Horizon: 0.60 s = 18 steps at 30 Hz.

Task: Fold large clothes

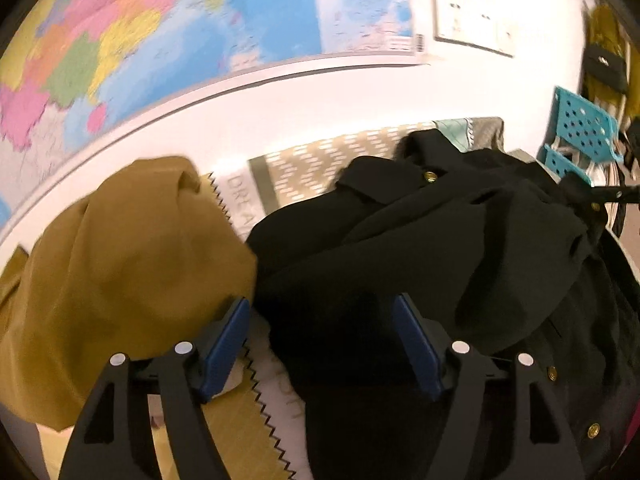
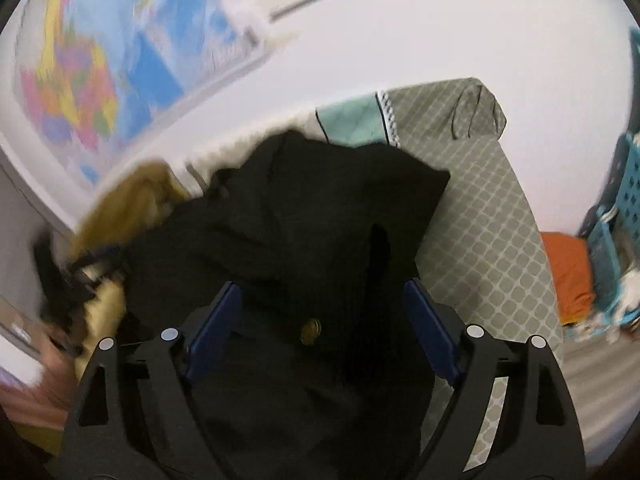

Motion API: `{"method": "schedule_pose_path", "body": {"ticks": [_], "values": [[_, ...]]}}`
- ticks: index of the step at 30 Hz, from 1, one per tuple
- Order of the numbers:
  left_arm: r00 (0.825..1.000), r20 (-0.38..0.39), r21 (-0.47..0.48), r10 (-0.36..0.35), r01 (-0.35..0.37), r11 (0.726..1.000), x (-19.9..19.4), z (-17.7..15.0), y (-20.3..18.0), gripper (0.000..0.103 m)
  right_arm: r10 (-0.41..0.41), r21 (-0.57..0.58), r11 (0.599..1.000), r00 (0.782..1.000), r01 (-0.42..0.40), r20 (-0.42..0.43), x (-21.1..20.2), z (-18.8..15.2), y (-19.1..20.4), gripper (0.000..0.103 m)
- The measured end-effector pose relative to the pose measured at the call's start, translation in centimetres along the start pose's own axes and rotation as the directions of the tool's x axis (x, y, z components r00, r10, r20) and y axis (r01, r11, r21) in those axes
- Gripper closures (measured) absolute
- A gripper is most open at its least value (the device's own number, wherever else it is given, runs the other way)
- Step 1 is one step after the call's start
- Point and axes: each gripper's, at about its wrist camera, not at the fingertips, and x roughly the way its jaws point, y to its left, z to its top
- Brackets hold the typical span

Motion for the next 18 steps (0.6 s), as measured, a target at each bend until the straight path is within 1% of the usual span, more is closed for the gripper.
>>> {"method": "schedule_pose_path", "body": {"ticks": [1,2,3,4,5,6,7,8,9,10,11,12,13,14,15,16,17,18], "values": [[1.0,-0.014,0.003,-0.009,0.009,1.0,0.4,0.1,-0.2,0.032,-0.02,-0.027,0.999,1.0,0.02,-0.009,0.4,-0.3,0.3,0.031],[1.0,-0.027,-0.001,-0.01,0.01,1.0,1.0,0.3,-0.4,0.033,-0.041,-0.061,0.997,0.999,0.04,-0.016,0.9,-0.3,0.8,0.043],[0.999,-0.044,-0.009,0.002,-0.003,1.0,1.8,0.4,-0.5,0.039,-0.054,-0.072,0.996,0.998,0.053,-0.017,1.3,-0.3,0.9,0.069],[0.999,-0.048,-0.009,0.02,-0.02,1.0,2.4,0.4,-0.5,0.044,-0.063,-0.082,0.995,0.998,0.062,-0.014,1.3,0.0,1.1,0.089],[0.997,-0.047,-0.013,0.063,-0.064,0.998,2.9,0.6,-0.4,0.051,-0.055,-0.088,0.995,0.998,0.056,0.007,0.9,0.3,1.3,0.096],[0.996,-0.046,-0.03,0.079,-0.08,0.996,3.2,0.7,-0.2,0.054,-0.01,-0.093,0.996,0.998,0.015,0.058,-0.3,1.0,1.6,0.096],[0.996,-0.045,-0.058,0.078,-0.08,0.995,3.3,0.9,0.2,0.056,0.01,-0.091,0.996,0.994,0.0,0.105,-1.4,1.6,1.7,0.096],[0.997,-0.038,-0.084,0.07,-0.073,0.994,3.3,1.2,0.6,0.061,0.015,-0.085,0.996,0.991,-0.004,0.135,-2.2,2.1,1.7,0.096],[0.997,-0.028,-0.093,0.078,-0.08,0.992,3.2,1.4,0.7,0.063,0.043,-0.071,0.997,0.979,-0.029,0.199,-3.5,3.2,1.5,0.096],[0.993,-0.008,-0.095,0.114,-0.114,0.989,3.1,1.6,0.7,0.066,0.059,-0.06,0.997,0.972,-0.046,0.228,-4.0,3.7,1.2,0.096],[0.986,0.006,-0.092,0.166,-0.164,0.982,3.1,1.8,0.6,0.076,0.064,-0.028,0.998,0.96,-0.059,0.274,-4.4,4.4,0.5,0.096],[0.976,0.005,-0.094,0.217,-0.216,0.972,3.3,2.0,0.7,0.078,0.059,0.005,0.998,0.957,-0.063,0.282,-4.2,4.8,-0.3,0.096],[0.978,-0.011,-0.107,0.21,-0.21,0.972,3.7,2.2,1.0,0.078,0.043,0.03,0.998,0.968,-0.052,0.245,-2.9,5.2,-1.0,0.096],[0.982,-0.031,-0.125,0.185,-0.187,0.974,4.2,2.2,1.3,0.077,0.019,0.043,0.999,0.977,-0.029,0.214,-1.7,5.4,-1.4,0.096],[0.982,-0.041,-0.129,0.183,-0.187,0.974,4.5,2.1,1.4,0.077,-0.002,0.062,0.998,0.986,-0.008,0.167,0.1,5.4,-2.1,0.096],[0.982,-0.044,-0.125,0.186,-0.19,0.974,4.7,2.0,1.3,0.077,-0.003,0.078,0.997,0.994,-0.005,0.105,2.1,5.2,-2.6,0.096],[0.981,-0.039,-0.118,0.188,-0.191,0.974,4.7,1.9,1.1,0.077,-0.016,0.094,0.995,0.997,0.009,0.073,3.2,5.0,-3.0,0.095],[0.981,-0.037,-0.116,0.193,-0.196,0.974,4.5,1.9,1.0,0.075,-0.026,0.108,0.994,0.998,0.021,0.054,4.2,4.7,-3.4,0.093]]}}
